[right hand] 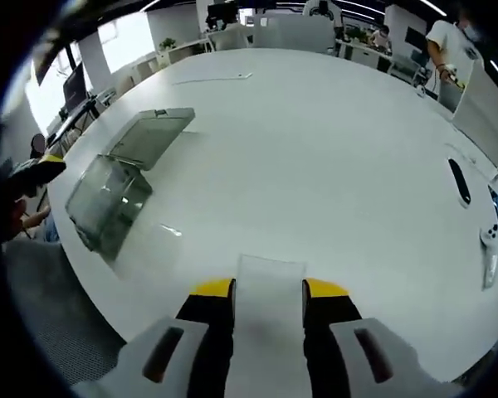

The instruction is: Insert the divider into the dual guide fixture by aligning both edges with the guide slots and pushing it downward to the bottom, including one-sided entry, uneven engagement, binding, and posture correction.

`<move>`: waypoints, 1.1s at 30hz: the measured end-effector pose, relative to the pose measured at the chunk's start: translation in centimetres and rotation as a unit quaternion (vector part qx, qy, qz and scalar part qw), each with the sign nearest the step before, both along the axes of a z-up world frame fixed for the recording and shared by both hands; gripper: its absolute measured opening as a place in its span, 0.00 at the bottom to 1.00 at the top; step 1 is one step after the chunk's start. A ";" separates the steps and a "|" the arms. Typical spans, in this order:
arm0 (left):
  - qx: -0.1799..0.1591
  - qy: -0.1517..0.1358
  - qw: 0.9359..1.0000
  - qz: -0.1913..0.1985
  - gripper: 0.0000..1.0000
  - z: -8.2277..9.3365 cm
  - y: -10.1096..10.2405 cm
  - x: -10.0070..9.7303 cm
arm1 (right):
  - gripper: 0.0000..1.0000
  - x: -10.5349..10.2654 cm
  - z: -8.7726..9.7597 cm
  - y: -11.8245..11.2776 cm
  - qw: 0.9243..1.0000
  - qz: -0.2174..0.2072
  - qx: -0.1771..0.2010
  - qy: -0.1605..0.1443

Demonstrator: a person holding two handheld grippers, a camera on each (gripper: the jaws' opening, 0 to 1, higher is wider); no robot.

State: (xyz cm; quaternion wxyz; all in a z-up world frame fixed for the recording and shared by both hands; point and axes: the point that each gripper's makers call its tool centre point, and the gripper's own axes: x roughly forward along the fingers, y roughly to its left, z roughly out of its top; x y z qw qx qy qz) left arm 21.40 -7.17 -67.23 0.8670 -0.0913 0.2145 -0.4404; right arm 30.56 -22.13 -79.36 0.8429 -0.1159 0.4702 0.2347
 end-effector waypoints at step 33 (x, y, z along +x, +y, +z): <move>-0.008 0.012 0.999 0.032 0.86 0.1 -0.2 1.2 | 0.27 -0.1 4.6 4.7 0.992 0.058 0.076 -0.087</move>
